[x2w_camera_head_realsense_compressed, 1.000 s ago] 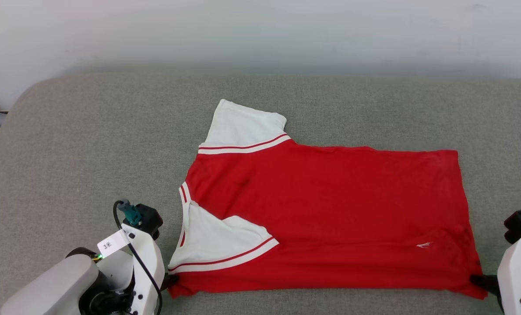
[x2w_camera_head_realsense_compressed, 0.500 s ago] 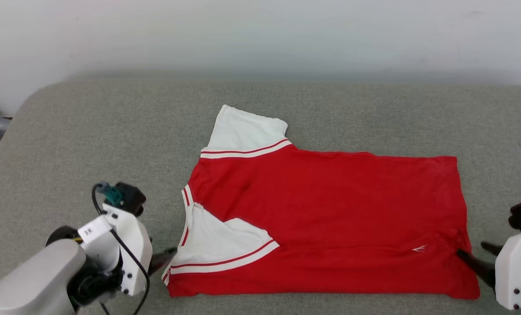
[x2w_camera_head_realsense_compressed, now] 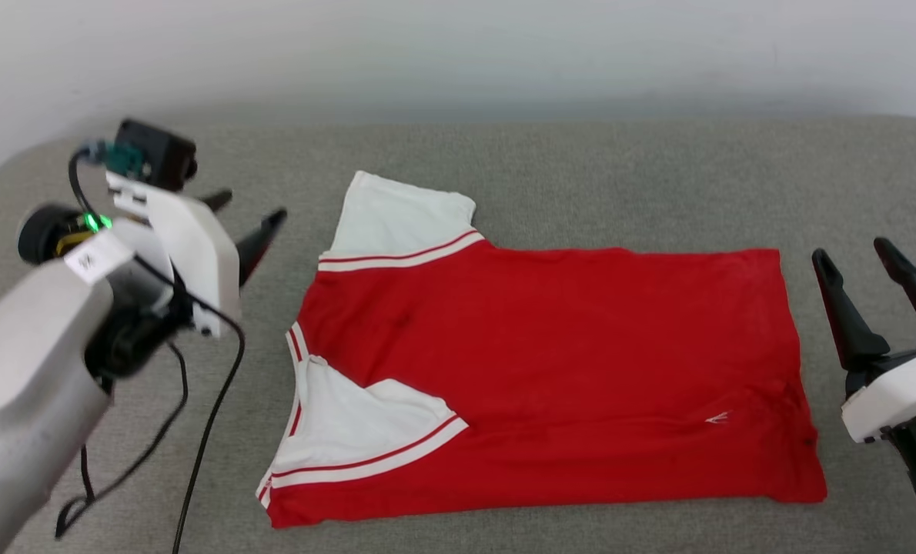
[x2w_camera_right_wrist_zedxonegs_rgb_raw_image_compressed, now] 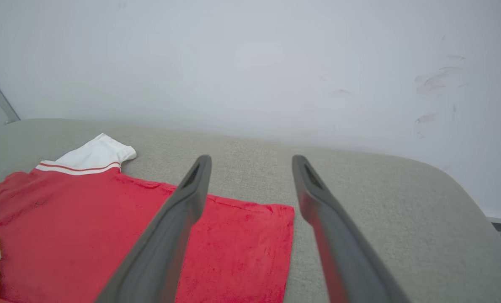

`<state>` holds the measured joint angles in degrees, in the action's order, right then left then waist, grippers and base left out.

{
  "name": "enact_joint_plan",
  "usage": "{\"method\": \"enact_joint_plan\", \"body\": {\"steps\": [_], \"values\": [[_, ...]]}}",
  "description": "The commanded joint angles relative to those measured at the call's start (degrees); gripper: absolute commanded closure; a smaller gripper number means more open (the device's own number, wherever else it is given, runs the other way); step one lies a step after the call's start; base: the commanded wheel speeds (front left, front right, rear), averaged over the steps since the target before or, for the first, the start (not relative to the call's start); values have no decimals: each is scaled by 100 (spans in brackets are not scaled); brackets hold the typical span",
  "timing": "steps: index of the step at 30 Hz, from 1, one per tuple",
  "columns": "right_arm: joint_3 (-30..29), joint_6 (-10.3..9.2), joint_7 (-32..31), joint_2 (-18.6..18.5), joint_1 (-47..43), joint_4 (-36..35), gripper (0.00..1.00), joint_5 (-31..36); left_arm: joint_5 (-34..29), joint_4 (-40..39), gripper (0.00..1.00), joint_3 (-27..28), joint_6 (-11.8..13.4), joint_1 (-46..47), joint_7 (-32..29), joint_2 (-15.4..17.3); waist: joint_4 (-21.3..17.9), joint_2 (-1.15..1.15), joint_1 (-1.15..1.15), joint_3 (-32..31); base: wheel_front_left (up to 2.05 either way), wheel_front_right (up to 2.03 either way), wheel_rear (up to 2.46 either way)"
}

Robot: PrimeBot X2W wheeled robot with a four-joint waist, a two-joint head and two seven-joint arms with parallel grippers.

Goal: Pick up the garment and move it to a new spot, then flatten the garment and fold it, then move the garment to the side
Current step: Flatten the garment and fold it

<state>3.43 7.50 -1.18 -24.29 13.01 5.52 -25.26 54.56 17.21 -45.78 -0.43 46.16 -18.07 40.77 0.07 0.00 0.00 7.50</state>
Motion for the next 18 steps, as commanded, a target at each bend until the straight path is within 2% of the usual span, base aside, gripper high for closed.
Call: {"method": "enact_joint_plan", "body": {"steps": [1,6,15,18], "values": [[-117,-3,116,188,-20,-118,0,175,-68,98,0,31,7,245,-6,-85,-91,0,0,240,0,0,0],[-333,-4,311,669,-44,-588,0,627,35,576,0,157,-157,1126,-389,-308,-265,0,0,826,0,0,0],[-183,-4,197,987,182,-1317,0,947,386,1103,0,80,-412,2646,-2354,-221,-692,0,0,1889,0,0,0],[-101,-3,177,1060,288,-1491,0,972,476,1175,0,135,-356,3099,-2813,-206,-838,0,0,2164,0,0,0]]}}
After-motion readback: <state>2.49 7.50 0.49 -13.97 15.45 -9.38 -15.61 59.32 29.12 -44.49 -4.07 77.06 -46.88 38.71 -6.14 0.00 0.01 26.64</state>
